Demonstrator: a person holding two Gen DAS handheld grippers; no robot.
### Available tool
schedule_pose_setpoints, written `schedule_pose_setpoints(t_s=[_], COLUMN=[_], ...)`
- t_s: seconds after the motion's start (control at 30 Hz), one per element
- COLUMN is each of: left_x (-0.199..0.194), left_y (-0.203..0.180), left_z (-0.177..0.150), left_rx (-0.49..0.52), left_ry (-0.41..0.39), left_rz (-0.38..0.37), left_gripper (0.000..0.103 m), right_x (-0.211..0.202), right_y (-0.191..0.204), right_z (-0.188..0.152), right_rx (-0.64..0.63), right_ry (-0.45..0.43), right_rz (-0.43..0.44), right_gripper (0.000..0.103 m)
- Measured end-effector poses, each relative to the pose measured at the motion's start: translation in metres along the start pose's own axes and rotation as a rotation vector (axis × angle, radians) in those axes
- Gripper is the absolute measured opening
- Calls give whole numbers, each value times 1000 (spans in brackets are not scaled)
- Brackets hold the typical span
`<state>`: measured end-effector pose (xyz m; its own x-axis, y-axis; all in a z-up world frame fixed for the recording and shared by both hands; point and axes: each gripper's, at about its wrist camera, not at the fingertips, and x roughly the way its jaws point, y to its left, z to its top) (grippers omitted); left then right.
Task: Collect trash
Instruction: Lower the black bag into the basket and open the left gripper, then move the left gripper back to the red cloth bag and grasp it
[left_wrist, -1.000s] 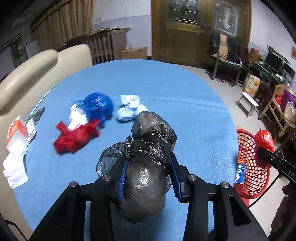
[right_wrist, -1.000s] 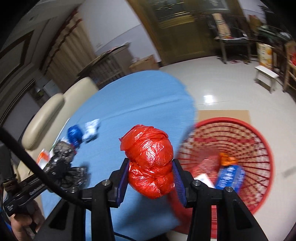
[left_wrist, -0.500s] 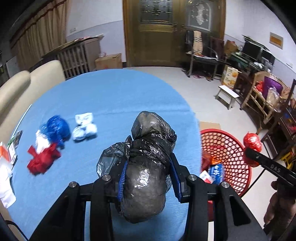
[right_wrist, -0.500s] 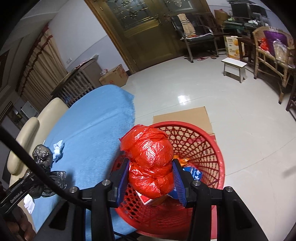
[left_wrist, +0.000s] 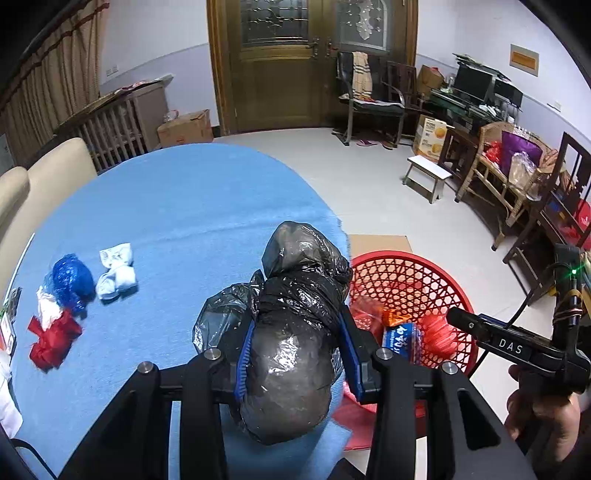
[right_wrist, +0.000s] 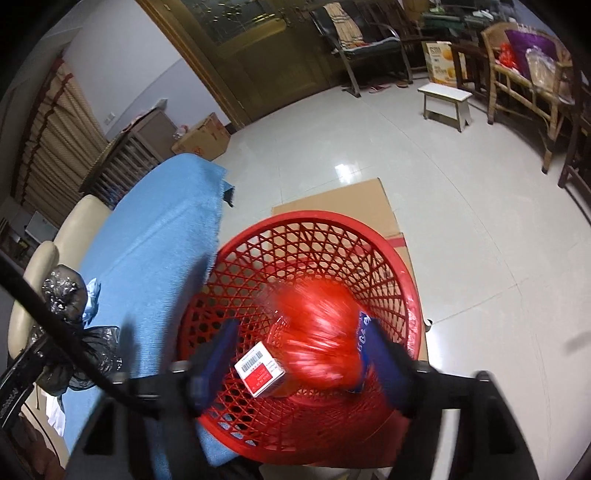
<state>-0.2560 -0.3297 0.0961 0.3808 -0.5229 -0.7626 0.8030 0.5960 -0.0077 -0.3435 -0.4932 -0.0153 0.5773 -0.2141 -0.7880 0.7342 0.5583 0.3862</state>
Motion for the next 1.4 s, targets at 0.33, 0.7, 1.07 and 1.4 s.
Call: schedule_pose_setpoints(t_s=[0.33,0.7,1.07,1.4], left_x=[10,28,16,-4], left_y=[-35,-73,-51,44], left_z=[12,24,22,-14], left_rx=[73,128,91,-100], left_ry=[5,50,43,48], left_rz=[-72,-170,-156,-53], left_gripper=[43,46,77,77], right_x=[-27,-41,-56,-50], right_y=[-19,-32,-28,11], right_z=[13,22,26,19], right_rx=[66,104,103,30], right_ry=[-94,-139,-174,-154], right_rz=[-4,-5,4,43], right_gripper=[78,78,78,78])
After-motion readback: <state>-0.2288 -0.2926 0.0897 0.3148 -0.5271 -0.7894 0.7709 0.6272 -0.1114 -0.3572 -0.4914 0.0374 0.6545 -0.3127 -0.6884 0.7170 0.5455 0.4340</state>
